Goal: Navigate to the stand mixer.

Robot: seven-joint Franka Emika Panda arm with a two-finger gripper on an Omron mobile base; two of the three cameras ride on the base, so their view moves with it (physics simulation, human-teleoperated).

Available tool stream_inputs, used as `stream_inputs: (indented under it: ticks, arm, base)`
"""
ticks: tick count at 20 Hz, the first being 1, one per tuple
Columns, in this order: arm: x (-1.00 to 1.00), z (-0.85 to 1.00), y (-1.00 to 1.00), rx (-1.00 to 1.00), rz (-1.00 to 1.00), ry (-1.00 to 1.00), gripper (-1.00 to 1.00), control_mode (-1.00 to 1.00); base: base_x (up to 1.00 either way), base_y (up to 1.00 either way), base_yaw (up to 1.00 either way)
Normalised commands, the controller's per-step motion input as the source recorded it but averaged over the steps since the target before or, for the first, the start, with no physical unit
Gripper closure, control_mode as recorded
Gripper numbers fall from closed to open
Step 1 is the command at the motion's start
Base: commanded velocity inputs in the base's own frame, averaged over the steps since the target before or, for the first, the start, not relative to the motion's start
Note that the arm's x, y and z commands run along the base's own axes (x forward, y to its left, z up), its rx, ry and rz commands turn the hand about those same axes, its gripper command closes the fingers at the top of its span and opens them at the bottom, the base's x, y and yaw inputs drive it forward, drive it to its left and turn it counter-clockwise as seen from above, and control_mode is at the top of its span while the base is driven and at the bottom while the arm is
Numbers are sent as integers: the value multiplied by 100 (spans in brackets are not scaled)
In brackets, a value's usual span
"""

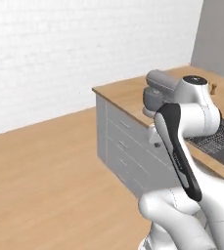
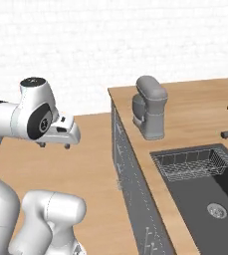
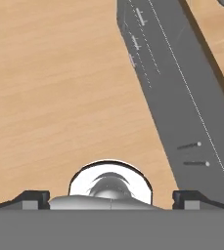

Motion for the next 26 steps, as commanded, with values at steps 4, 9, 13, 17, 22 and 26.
stream_inputs:
  ticks: [4, 9, 13, 17, 22, 26]
  arm:
    - [0, 0, 0, 0, 0, 0, -100, 100]
    - [0, 0, 0, 0, 0, 0, -100, 100]
    - [0, 0, 0, 0, 0, 0, -100, 100]
    - [0, 0, 0, 0, 0, 0, -100, 100]
    - [0, 0, 0, 0, 0, 0, -100, 100]
    - [0, 0, 0, 0, 0, 0, -100, 100]
  base:
    - [75, 28, -56]
    - [53, 29, -56]
    - [38, 32, -55]
    - [26, 33, -54]
    - [27, 54, -49]
    - [25, 70, -42]
